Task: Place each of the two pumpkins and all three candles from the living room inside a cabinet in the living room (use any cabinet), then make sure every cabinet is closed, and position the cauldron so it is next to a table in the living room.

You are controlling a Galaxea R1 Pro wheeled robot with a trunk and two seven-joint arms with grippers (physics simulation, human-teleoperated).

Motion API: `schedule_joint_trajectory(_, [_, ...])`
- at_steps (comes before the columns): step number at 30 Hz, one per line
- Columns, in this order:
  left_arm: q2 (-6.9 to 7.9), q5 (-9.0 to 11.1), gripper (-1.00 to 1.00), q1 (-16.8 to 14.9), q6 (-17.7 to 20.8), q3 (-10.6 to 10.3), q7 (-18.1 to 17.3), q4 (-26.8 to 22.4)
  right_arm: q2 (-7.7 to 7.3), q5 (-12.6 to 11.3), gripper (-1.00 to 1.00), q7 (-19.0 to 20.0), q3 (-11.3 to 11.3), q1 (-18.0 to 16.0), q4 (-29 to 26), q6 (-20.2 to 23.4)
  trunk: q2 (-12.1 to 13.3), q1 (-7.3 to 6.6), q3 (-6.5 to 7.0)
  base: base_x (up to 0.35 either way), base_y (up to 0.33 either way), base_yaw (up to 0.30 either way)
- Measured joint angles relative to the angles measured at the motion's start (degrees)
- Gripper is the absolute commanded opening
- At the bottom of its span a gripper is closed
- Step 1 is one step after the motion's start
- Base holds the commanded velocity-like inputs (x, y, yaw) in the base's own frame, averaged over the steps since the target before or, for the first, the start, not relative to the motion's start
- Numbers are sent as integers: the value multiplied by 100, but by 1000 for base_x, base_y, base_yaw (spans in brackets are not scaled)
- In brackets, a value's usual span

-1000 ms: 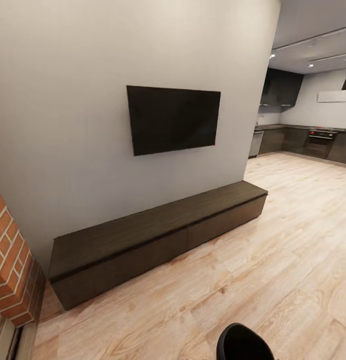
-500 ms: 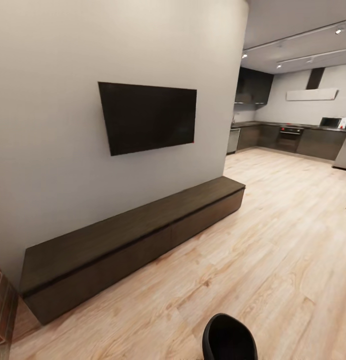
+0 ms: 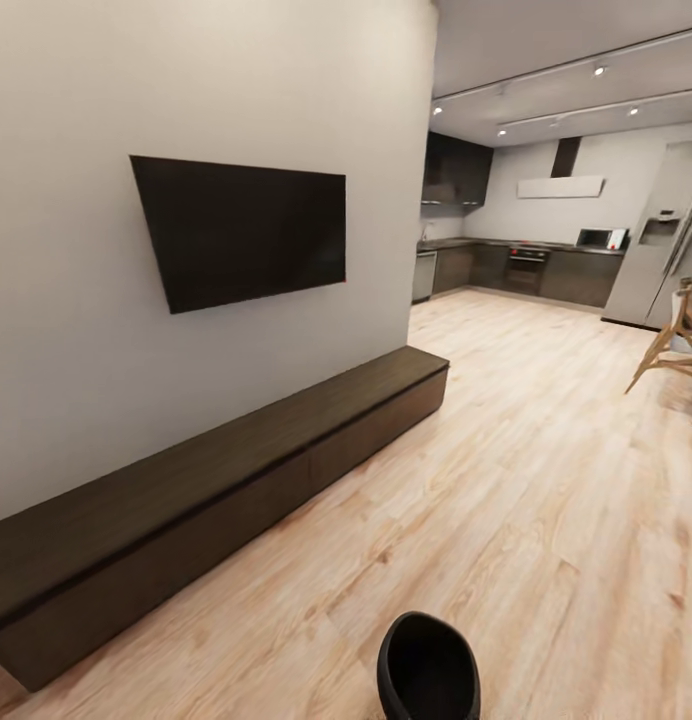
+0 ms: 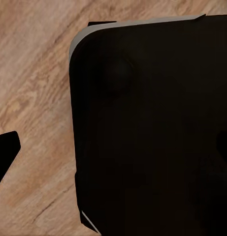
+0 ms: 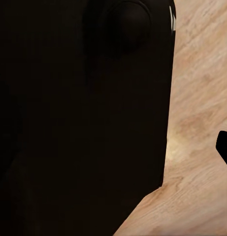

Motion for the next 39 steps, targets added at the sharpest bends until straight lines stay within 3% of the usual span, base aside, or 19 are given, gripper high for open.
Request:
schedule_joint_trajectory(6, [-1, 0, 100, 0, -8, -278, 0, 1, 1, 1, 100, 0, -1, 0, -4, 1, 0, 0, -20, 0, 0, -267])
schedule_joint_trajectory(18, [0, -6, 100, 0, -46, -411, -1, -1, 2, 5, 100, 0, 1, -1, -18, 1, 0, 0, -53, 6, 0, -246])
schedule_joint_trajectory(24, [14, -8, 100, 1, -110, -468, 3, -5, 1, 8, 100, 0, 14, -1, -34, 11, -1, -3, -57, 212, 0, -53])
schedule_joint_trajectory(28, [26, -4, 100, 0, -224, -631, 7, -5, 6, 7, 100, 0, 22, -1, -30, 16, 0, -1, -57, 141, 0, -7])
schedule_joint_trajectory(39, [26, -14, 100, 0, -392, -677, 9, 1, 7, 8, 100, 0, 9, -1, -27, 9, 0, -1, -57, 116, 0, -10])
